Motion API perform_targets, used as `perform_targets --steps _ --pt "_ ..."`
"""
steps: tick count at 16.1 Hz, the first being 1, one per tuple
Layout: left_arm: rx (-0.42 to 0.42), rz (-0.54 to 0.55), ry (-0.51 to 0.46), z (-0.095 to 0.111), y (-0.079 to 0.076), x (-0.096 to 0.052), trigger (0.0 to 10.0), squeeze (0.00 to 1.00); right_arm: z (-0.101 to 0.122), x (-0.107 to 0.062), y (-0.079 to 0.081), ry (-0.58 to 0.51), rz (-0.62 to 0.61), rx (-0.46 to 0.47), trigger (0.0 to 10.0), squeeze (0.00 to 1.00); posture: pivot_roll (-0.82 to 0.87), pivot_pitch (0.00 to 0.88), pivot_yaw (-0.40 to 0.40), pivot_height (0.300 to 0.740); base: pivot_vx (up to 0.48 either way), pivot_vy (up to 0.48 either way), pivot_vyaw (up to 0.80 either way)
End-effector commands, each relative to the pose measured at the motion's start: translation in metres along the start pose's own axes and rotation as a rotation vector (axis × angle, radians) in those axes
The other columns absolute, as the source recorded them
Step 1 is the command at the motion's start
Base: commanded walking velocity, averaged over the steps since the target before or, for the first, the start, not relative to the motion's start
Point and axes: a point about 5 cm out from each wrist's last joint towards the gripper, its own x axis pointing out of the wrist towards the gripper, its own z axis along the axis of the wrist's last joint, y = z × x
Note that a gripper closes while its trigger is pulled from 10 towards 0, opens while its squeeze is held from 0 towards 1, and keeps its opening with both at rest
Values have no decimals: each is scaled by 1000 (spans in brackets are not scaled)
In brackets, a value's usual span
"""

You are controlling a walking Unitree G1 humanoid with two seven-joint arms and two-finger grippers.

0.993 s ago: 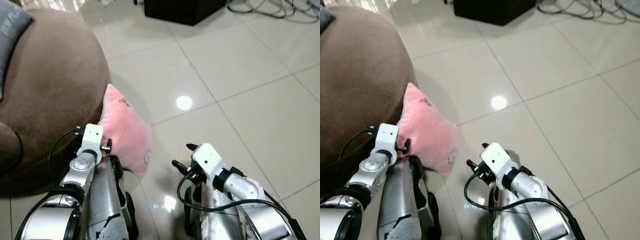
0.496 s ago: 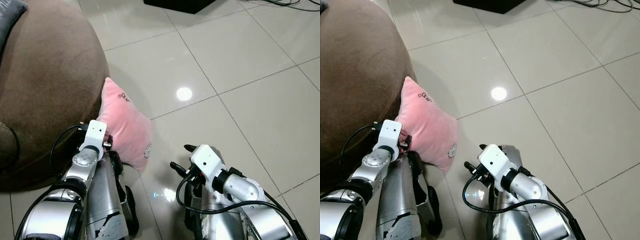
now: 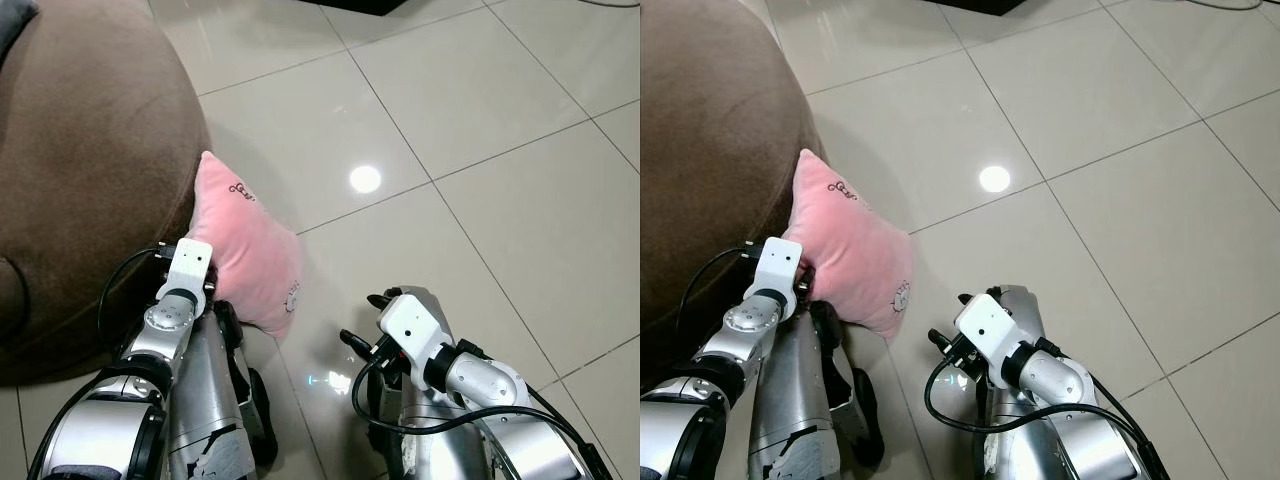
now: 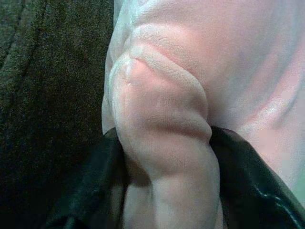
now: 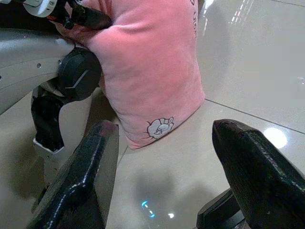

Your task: Move the pillow to the sofa from floor

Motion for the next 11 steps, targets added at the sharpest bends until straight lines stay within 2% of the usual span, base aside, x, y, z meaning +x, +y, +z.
perform_targets --steps 1,11 --pt "-4 -6 67 -17 0 -4 0 0 -3 -1 6 7 30 2 10000 0 -75 348 16 493 0 0 0" --pt "-30 -18 60 -15 -1 -3 0 0 -4 1 7 -19 31 8 10000 0 -74 329 13 493 0 0 0"
